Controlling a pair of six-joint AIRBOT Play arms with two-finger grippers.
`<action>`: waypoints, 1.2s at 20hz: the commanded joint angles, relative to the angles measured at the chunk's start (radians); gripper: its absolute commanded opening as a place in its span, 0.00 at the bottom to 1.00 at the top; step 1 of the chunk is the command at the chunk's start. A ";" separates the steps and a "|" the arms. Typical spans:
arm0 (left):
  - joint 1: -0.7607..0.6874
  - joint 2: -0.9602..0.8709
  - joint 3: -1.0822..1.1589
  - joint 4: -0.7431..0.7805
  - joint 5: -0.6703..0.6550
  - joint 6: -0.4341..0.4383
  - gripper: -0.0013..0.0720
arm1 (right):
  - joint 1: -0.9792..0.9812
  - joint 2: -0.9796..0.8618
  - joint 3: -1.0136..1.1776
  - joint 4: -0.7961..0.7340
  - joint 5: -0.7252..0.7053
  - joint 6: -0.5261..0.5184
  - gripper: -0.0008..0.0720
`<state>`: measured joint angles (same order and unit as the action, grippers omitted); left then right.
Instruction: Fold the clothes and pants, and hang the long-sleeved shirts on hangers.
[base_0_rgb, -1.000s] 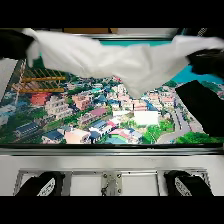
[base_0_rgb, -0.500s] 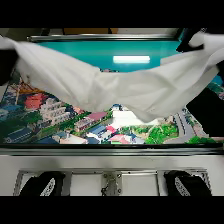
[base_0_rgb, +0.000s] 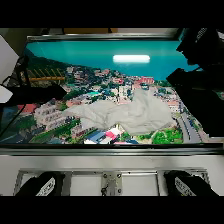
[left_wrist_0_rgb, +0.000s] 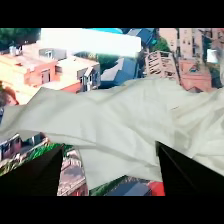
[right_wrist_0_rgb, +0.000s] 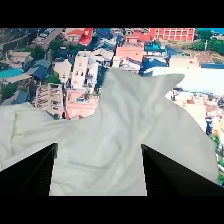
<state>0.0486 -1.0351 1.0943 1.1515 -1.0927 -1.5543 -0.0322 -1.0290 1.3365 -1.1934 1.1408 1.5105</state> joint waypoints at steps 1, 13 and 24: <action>0.024 -0.080 -0.064 -0.002 -0.004 -0.007 0.86 | 0.000 -0.031 -0.028 -0.001 0.016 -0.048 0.80; -0.101 -0.288 -0.359 -0.151 0.125 0.035 0.86 | 0.002 -0.033 -0.393 -0.004 -0.028 -0.067 0.80; -0.101 -0.362 -0.359 -0.388 0.233 0.178 0.86 | -0.252 -0.095 -0.752 0.146 -0.230 0.009 0.82</action>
<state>-0.0517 -1.3914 0.7353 0.7856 -0.8864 -1.3880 -0.2554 -1.0992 0.6777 -1.1393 1.0157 1.5051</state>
